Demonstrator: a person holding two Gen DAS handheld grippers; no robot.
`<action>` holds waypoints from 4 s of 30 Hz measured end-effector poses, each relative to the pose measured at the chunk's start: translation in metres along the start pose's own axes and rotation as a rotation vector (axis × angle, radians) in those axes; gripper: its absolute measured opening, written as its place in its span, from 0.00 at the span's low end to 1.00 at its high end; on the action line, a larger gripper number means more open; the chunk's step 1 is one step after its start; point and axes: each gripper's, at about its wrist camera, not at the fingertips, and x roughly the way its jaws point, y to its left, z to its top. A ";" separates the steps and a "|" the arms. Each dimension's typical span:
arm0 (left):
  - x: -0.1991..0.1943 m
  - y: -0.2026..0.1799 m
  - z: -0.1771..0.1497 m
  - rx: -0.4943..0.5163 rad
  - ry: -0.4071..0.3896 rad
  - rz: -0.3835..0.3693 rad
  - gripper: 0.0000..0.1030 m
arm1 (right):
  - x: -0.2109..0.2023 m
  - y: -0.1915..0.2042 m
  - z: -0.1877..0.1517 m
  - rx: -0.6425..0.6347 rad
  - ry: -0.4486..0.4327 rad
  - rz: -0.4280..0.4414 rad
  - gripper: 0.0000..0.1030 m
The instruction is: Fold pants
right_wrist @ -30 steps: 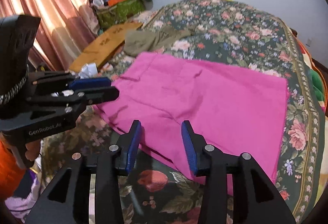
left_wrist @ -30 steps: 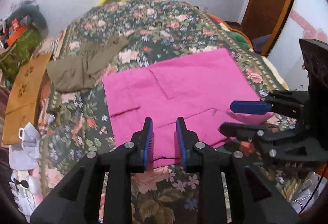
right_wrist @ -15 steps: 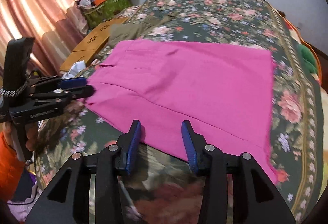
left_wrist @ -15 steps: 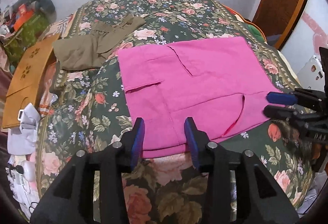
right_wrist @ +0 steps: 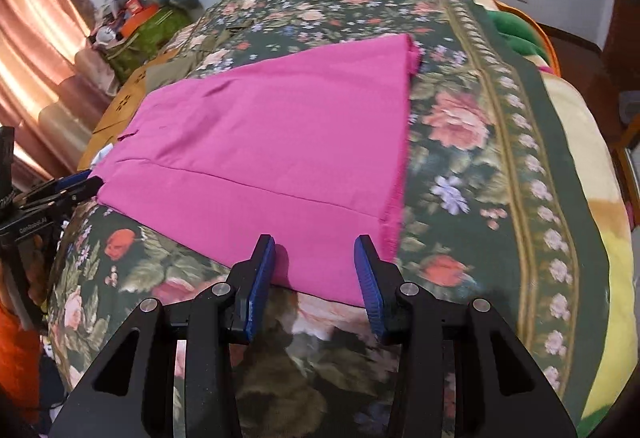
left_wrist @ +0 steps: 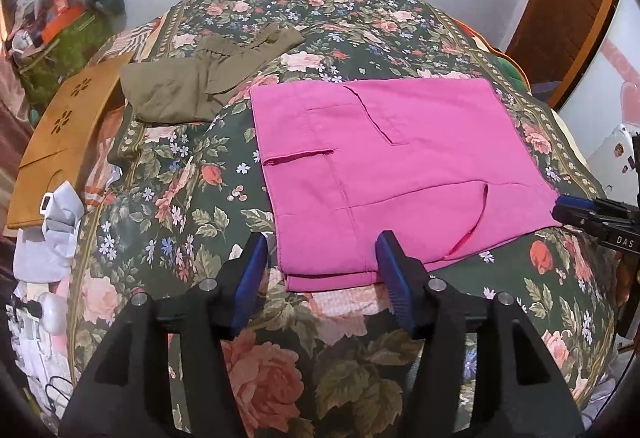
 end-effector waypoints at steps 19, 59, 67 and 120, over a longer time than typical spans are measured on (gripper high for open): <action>-0.017 0.013 0.062 -0.001 -0.077 0.037 0.57 | -0.023 -0.013 0.060 -0.026 -0.134 -0.049 0.48; 0.126 0.041 0.125 -0.018 0.079 0.076 0.47 | 0.107 -0.061 0.162 -0.148 -0.027 -0.115 0.04; 0.125 0.041 0.121 -0.023 0.061 0.120 0.47 | 0.110 -0.059 0.163 -0.165 -0.052 -0.204 0.03; 0.076 0.021 0.078 0.021 0.158 0.055 0.94 | 0.076 0.025 0.081 -0.203 0.215 0.095 0.81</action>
